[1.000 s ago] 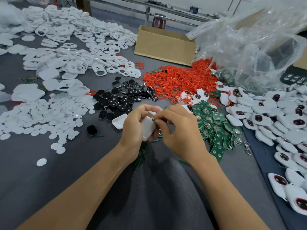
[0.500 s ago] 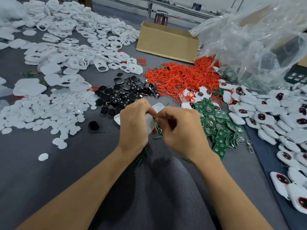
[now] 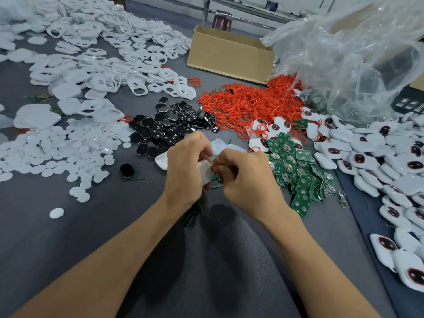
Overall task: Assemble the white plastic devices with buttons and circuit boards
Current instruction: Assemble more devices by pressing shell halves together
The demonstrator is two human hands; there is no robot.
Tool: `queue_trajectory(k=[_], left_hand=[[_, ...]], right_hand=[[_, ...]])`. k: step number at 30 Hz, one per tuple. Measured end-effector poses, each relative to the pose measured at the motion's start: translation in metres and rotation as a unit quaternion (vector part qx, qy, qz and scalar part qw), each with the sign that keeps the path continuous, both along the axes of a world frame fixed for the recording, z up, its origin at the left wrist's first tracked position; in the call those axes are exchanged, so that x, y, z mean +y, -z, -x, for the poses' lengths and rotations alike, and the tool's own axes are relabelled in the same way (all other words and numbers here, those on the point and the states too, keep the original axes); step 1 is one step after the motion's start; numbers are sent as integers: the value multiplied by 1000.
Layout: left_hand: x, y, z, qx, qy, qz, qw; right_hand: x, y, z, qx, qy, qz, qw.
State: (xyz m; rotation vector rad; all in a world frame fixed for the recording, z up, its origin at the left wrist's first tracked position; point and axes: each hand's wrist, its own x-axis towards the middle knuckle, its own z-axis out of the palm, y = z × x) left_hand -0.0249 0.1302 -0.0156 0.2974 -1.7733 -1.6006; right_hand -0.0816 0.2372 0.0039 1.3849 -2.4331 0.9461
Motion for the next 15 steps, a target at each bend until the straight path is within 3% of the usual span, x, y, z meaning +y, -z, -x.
queue_trajectory(k=[5, 11, 15], left_hand=[[-5, 3, 4, -19, 21, -77, 997], [-4, 1, 1, -24, 50, -4, 998], [-2, -6, 0, -28, 81, -71, 994]], right_hand=[[0, 2, -1, -57, 26, 24, 998], [2, -2, 0, -106, 15, -4, 994], [5, -3, -1, -119, -3, -29, 992]])
